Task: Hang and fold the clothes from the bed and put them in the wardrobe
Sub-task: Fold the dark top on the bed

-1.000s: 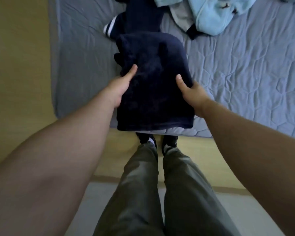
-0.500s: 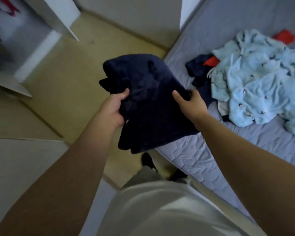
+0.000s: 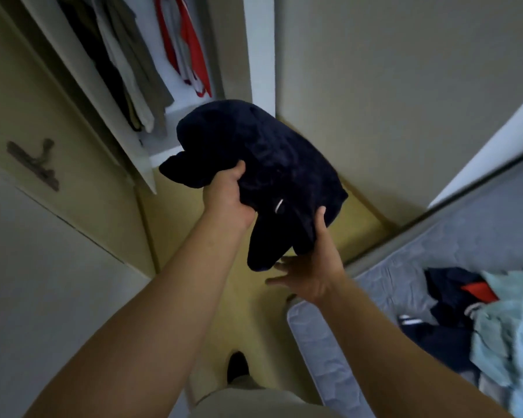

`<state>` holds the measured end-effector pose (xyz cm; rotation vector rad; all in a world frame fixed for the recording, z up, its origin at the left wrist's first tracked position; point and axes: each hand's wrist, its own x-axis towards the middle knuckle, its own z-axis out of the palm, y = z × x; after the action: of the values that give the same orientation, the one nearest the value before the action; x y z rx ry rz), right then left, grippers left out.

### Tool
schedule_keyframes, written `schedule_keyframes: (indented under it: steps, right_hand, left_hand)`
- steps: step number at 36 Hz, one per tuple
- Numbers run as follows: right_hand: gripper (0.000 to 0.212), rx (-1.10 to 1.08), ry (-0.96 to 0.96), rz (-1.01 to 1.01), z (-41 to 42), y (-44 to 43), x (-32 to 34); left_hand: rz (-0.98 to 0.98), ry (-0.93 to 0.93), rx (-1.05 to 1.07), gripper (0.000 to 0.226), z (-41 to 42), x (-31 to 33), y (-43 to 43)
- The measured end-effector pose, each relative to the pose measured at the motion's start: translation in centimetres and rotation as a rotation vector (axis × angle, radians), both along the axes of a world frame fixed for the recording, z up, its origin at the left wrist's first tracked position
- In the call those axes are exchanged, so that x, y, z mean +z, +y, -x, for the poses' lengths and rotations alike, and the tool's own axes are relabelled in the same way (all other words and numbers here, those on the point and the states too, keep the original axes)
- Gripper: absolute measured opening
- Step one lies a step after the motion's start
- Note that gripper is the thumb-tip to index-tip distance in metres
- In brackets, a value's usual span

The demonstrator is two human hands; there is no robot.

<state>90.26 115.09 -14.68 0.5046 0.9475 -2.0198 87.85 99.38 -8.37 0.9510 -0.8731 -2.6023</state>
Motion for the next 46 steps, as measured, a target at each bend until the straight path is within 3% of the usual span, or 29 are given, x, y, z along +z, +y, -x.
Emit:
schedule_keyframes:
  steps: [3,8,11,14,18,23,28,32,38,40,43,46]
  right_hand:
    - [0.126,-0.016,-0.061,0.142,2.5,-6.4,-0.1]
    - [0.124,0.170,-0.079,0.124,5.7,-15.4,1.1]
    - [0.120,0.371,-0.035,0.165,7.5,-18.3,1.7]
    - [0.117,0.420,0.091,0.197,10.6,-21.1,2.5]
    - [0.136,0.293,0.211,0.264,16.5,-25.1,3.7]
    - [0.134,0.179,0.284,0.347,25.5,-29.5,4.7]
    - [0.102,0.092,0.379,0.319,34.4,-32.7,7.6]
    - [0.096,0.051,0.367,0.225,41.1,-36.1,10.0]
    - [0.036,-0.123,0.234,0.160,49.3,-42.9,13.5]
    - [0.029,-0.198,0.183,0.132,51.7,-45.5,14.5]
    - [0.034,-0.269,0.212,0.052,55.0,-49.4,15.9]
    - [0.055,-0.327,0.321,-0.015,57.6,-54.1,17.1]
  left_hand:
    - [0.001,0.047,0.040,0.035,2.8,1.8,-5.3]
    - [0.006,0.063,0.120,0.041,7.8,4.7,-12.5]
    - [-0.010,0.081,0.169,0.047,10.9,6.0,-15.9]
    - [-0.009,0.086,0.197,0.052,14.1,6.6,-18.9]
    - [-0.004,0.096,0.228,0.046,18.8,6.9,-22.0]
    - [0.041,0.111,0.283,0.049,25.9,7.0,-26.0]
    - [0.058,0.081,0.369,0.053,32.7,8.1,-30.0]
    - [0.050,0.111,0.443,0.058,37.4,8.8,-33.2]
    - [0.145,0.000,0.590,0.059,43.3,9.6,-37.5]
    - [0.181,-0.046,0.629,0.065,45.2,9.9,-39.6]
    - [0.172,-0.060,0.655,0.067,47.6,10.2,-43.4]
    - [0.104,-0.019,0.591,0.056,49.7,10.3,-47.9]
